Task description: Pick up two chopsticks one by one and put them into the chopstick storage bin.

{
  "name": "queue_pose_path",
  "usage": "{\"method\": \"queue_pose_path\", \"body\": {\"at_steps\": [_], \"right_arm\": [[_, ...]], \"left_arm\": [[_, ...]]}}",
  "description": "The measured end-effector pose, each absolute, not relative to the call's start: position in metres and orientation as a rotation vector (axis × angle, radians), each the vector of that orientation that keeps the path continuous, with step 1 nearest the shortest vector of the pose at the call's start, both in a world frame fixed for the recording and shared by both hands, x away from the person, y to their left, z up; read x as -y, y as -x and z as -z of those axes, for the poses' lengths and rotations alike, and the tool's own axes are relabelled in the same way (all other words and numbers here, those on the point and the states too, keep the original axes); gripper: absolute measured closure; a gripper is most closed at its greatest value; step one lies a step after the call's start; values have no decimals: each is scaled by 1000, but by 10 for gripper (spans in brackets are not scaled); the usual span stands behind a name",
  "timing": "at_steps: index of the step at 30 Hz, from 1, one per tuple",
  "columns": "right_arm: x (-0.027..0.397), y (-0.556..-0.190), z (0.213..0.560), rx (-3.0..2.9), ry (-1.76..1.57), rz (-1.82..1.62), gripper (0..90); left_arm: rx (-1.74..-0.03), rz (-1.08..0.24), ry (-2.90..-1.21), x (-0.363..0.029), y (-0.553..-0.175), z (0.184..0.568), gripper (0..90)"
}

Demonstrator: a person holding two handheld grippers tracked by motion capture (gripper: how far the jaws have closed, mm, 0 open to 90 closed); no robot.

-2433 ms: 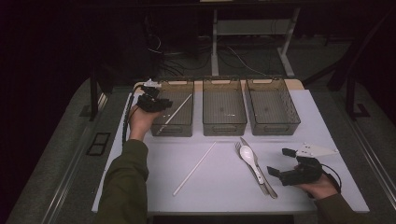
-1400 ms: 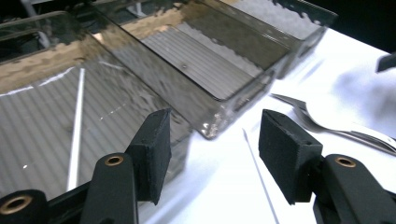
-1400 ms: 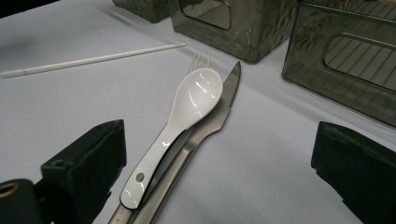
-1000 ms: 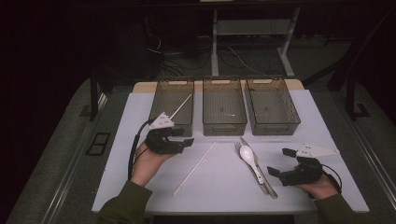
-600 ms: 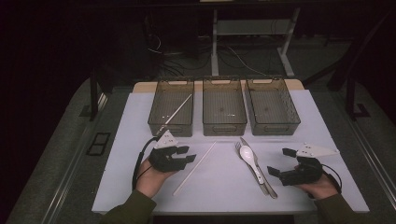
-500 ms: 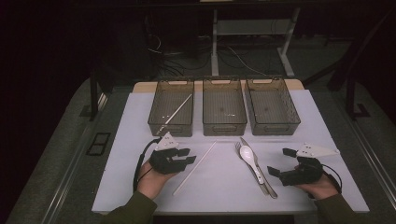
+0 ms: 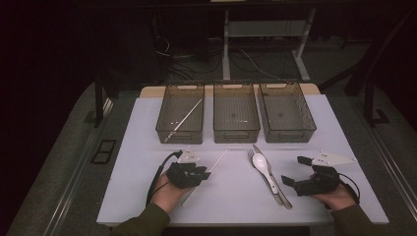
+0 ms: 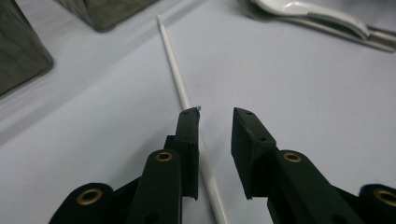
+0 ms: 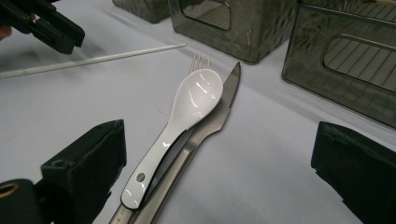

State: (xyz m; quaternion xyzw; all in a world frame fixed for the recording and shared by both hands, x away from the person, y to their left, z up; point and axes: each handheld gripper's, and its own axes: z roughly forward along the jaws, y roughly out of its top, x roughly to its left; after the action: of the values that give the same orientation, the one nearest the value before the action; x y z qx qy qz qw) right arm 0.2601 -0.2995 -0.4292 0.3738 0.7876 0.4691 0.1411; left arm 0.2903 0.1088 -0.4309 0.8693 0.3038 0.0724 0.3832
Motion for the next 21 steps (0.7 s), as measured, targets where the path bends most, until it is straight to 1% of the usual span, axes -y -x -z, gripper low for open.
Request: {"method": "queue_pose_path", "body": {"at_steps": [12, 19, 21], "right_arm": [[300, -260, 429, -2273, -1080, -1356, 33], [300, -260, 429, -2276, -1083, -1352, 33], [299, -260, 429, -2277, -1082, -1351, 33]], "left_arm": [[-808, -170, -2279, -108, -295, 443, 739], [-791, -197, -2294, -108, -296, 443, 800], [-787, -196, -2299, -108, -296, 443, 805]]}}
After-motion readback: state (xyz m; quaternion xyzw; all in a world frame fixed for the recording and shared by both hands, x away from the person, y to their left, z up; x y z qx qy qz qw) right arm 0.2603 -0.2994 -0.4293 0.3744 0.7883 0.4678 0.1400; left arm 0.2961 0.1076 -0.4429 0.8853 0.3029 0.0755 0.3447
